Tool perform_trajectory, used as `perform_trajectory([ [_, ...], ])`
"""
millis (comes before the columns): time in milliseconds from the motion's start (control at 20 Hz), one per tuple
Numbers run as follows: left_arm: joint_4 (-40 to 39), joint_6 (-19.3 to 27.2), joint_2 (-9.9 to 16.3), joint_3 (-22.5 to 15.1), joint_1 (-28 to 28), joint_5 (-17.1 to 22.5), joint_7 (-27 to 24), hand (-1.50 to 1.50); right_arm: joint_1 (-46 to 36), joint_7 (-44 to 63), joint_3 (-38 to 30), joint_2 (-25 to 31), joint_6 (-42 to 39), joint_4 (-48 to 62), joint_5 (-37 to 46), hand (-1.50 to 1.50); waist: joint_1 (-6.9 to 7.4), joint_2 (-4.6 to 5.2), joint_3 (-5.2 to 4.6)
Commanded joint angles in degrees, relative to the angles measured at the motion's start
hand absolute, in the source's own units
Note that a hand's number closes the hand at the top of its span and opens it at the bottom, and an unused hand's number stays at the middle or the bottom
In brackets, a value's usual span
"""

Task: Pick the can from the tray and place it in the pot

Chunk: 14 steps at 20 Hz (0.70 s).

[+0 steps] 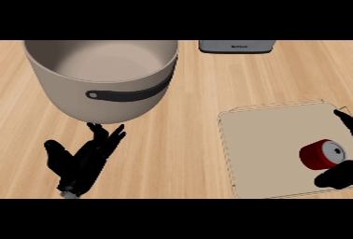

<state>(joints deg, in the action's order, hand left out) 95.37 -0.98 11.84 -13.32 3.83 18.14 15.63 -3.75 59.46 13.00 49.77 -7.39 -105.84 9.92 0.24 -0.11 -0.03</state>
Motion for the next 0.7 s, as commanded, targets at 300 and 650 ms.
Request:
perform_trajectory([
  [300, -0.3, 0.5, -2.67, 0.13, -5.24, -3.13, 0.93, 0.0, -0.1, -2.02, -1.02, -5.87, -3.14, 8.03, 6.49, -1.5, -0.23, 0.17, 0.02],
  [650, -0.43, -3.11, -1.04, 4.27, -5.53, 0.19, 2.43, 0.0, 3.75, -8.19, -5.59, -6.85, -4.37, 11.26, 8.42, -1.5, -0.46, 0.12, 0.04],
])
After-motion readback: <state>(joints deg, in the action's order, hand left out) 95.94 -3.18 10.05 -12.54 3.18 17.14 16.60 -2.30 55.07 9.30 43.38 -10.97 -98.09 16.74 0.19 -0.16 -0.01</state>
